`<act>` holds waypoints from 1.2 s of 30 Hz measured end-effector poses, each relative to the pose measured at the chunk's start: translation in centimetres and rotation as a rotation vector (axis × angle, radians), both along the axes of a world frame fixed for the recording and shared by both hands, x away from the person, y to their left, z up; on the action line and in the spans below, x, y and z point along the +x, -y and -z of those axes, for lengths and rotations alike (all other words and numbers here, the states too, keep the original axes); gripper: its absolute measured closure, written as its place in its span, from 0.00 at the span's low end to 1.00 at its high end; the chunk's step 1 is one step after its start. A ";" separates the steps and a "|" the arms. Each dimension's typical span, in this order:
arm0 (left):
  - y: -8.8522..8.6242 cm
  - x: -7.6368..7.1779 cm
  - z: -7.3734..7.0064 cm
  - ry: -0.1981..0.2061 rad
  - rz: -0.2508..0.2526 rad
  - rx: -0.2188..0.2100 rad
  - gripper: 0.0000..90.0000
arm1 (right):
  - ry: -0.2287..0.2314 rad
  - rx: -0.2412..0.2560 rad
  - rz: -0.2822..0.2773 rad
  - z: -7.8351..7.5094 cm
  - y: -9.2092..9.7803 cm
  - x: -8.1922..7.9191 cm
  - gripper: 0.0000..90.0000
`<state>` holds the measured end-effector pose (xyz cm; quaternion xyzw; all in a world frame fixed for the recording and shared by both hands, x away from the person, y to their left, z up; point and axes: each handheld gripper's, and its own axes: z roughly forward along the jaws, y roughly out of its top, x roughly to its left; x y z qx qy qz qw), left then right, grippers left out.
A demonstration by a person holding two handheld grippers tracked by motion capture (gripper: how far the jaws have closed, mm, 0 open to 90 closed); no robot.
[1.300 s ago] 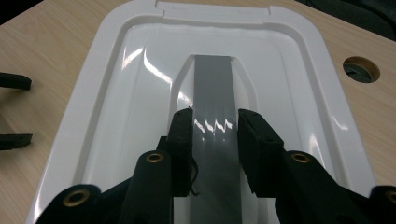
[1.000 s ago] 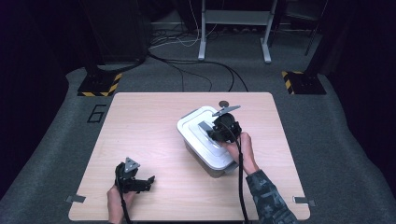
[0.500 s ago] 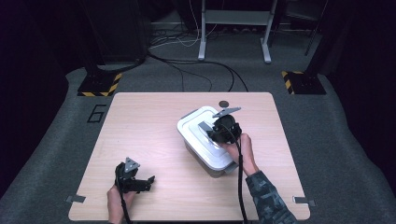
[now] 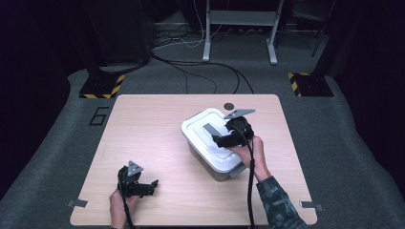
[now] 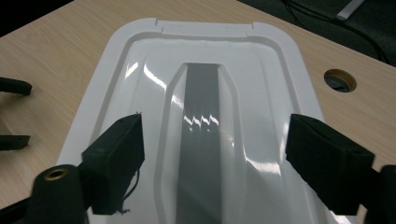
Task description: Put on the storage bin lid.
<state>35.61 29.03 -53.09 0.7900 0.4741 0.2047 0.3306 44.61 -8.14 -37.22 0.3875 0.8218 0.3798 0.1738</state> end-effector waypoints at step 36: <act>0.0 0.0 0.0 0.000 0.000 0.001 0.00 | 0.011 0.068 0.270 3.2 13.7 -6.0 0.04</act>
